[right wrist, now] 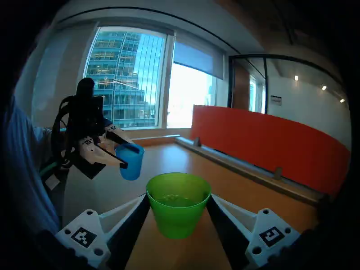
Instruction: Pour water
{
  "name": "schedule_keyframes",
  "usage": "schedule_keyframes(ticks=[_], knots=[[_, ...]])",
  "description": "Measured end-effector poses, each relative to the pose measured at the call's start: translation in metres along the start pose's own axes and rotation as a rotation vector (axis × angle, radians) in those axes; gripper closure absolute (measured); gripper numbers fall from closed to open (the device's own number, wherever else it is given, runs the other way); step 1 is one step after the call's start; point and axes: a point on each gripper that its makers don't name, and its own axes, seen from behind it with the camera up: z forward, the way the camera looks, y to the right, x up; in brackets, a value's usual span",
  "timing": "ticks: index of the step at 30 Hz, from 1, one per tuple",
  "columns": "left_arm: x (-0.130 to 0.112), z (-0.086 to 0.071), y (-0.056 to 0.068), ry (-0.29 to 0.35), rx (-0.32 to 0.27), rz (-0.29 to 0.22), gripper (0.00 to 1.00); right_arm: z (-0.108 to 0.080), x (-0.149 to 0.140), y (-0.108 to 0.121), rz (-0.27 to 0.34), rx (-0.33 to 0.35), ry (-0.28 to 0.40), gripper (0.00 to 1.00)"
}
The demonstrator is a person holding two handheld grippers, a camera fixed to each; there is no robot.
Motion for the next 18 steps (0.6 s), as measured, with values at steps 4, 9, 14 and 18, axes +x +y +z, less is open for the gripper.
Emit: schedule_keyframes(ticks=[4, 9, 14, 18], knots=[[-0.009, 0.004, 0.004, -0.021, -0.012, -0.003, 0.12, 0.001, -0.007, 0.0, 0.001, 0.01, -0.019, 0.1], [-0.019, 0.007, 0.006, -0.043, -0.022, -0.006, 0.12, 0.002, -0.015, -0.001, 0.003, 0.023, -0.04, 0.11], [-0.031, 0.008, 0.01, -0.073, -0.032, -0.001, 0.12, 0.003, -0.026, -0.001, 0.008, 0.035, -0.07, 0.11], [-0.042, 0.01, 0.015, -0.102, -0.044, 0.004, 0.12, 0.003, -0.033, -0.002, 0.005, 0.048, -0.092, 0.11]])
